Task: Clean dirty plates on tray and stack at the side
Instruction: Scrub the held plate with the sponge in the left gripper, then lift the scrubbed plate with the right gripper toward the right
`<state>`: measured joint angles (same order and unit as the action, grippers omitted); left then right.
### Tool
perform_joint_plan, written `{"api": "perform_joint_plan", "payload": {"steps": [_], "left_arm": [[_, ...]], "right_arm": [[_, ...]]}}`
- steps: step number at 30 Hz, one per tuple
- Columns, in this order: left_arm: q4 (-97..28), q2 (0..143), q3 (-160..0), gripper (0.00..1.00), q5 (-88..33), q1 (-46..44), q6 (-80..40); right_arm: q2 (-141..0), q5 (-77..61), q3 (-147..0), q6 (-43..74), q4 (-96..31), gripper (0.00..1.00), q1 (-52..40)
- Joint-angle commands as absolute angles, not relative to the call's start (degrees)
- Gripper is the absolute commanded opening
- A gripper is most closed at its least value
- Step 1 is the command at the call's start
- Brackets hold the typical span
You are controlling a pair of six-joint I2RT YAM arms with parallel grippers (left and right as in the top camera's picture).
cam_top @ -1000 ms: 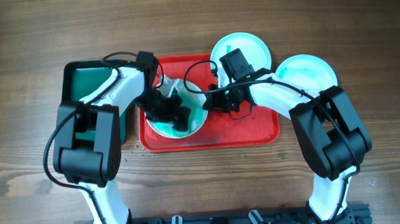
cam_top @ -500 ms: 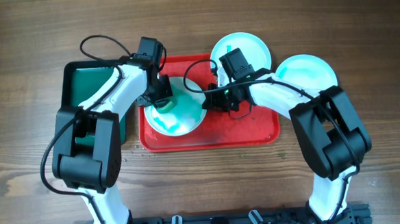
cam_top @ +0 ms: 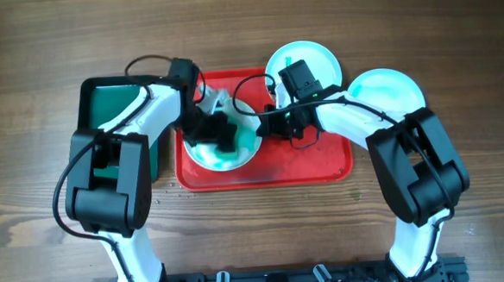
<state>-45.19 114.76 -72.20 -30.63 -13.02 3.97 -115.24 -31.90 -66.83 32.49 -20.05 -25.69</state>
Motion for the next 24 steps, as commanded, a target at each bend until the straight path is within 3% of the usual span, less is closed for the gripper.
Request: {"api": "perform_joint_plan", "payload": {"steps": [1, 4, 6, 8, 16, 24], "left_arm": [[-33.85, 116.05, -72.16, 0.04, -32.47, -13.39, -4.1], [-27.55, 116.05, -72.16, 0.04, -22.37, -13.39, -12.25], [-27.86, 116.05, -72.16, 0.04, -7.2, -13.39, -21.91], [-30.85, 115.74, -72.6, 0.04, -1.1, -13.39, -26.52], [-58.52, 109.16, -88.53, 0.04, 12.12, -13.21, -29.41], [-61.12, 108.03, -90.7, 0.04, 9.67, -11.57, -29.15]], "right_arm": [[-115.94, -32.84, -66.61, 33.21, -19.94, 0.04, -25.85], [-115.94, -32.82, -66.61, 33.19, -19.97, 0.04, -25.85], [-115.94, -32.82, -66.61, 33.19, -19.99, 0.04, -25.85], [-115.94, -32.8, -66.61, 33.19, -20.12, 0.04, -25.85], [-115.92, -29.56, -66.67, 37.34, -21.71, 0.04, -25.85], [-105.27, -14.13, -69.1, 31.55, -36.67, 0.04, -26.24]]}}
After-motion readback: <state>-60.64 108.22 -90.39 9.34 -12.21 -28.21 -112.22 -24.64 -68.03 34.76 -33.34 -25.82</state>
